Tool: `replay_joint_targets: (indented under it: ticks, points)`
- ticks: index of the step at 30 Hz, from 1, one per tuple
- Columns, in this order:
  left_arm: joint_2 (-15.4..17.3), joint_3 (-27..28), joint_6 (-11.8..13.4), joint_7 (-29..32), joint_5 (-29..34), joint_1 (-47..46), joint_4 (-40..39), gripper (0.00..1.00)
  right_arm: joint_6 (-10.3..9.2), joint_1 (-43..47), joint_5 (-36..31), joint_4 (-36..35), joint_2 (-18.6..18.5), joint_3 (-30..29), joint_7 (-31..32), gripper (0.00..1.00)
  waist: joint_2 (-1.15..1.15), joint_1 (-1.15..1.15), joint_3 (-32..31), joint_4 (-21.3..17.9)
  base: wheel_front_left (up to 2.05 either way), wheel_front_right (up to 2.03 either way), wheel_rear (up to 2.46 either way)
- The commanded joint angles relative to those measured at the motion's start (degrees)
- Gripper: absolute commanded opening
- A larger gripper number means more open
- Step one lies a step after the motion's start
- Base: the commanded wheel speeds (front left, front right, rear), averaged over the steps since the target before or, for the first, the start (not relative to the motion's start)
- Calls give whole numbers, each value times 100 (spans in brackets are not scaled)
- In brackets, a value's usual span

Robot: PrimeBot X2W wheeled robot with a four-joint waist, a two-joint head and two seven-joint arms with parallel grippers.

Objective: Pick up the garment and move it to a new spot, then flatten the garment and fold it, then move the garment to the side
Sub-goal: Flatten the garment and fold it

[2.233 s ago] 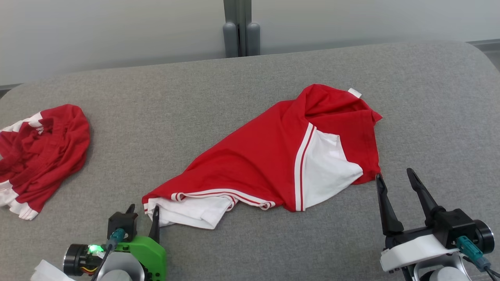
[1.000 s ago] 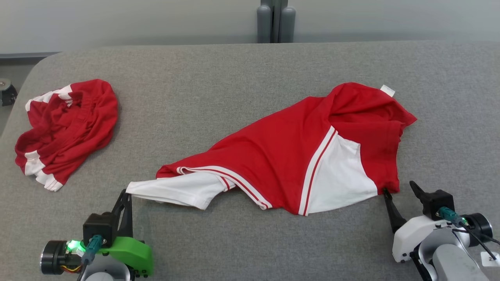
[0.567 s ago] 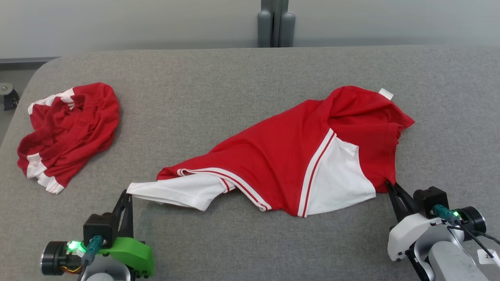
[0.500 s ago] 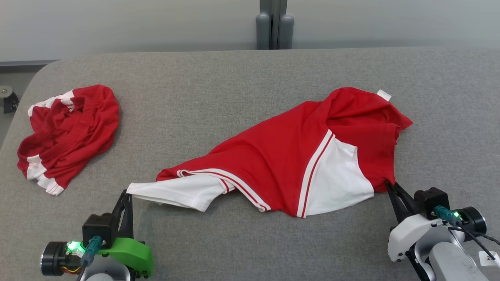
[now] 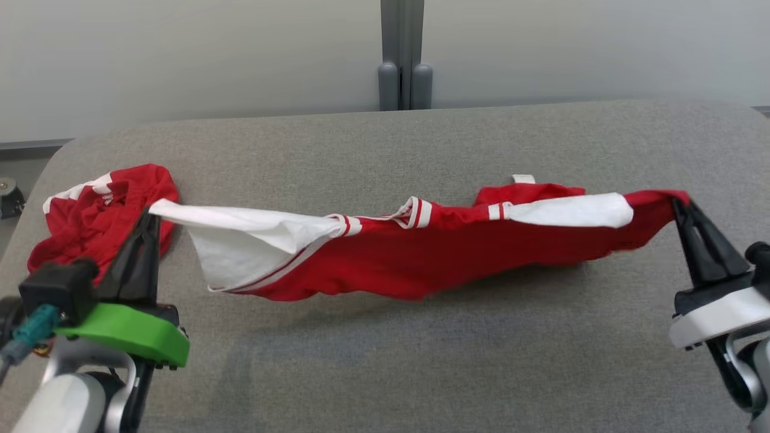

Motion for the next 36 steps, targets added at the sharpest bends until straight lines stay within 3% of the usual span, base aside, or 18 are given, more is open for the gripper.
replay_joint_targets:
  ticks: [1,7,11,18,21,28,31,36]
  points:
    - [173,43,-24,261,-91,-155,-228,0,-7,-34,65,-187,-146,-34,-10,0,0,0,-74,-74,0,0,0]
    - [504,71,-164,1363,-478,-696,-1206,0,-7,-233,298,-1096,-552,-29,525,0,0,0,-216,-140,0,0,0]
    - [711,149,-318,1784,-610,-1280,-1520,0,-6,-426,463,-1665,-858,-202,908,0,0,0,-270,-153,0,0,0]
    - [814,190,-522,2177,-708,-2596,-1551,0,-6,-1018,874,-2191,-1457,-646,1389,0,0,0,-265,-156,0,0,0]
    - [706,132,-617,2312,-755,-3289,-1314,0,-6,-1477,1148,-2182,-1708,-643,1595,0,0,0,-152,-161,0,0,0]
    - [340,-137,-967,2343,-724,-4881,39,0,-6,-3040,2012,-1402,-2006,134,1790,0,0,0,635,-153,0,0,0]
    - [194,-232,-1067,2248,-608,-5606,871,0,-6,-3963,2243,-730,-1815,626,1792,0,0,0,1180,-186,0,0,0]
    - [29,-470,-1227,1708,-116,-6979,1953,0,-6,-5579,1939,445,-1476,1201,1544,0,0,0,2158,-218,0,0,0]
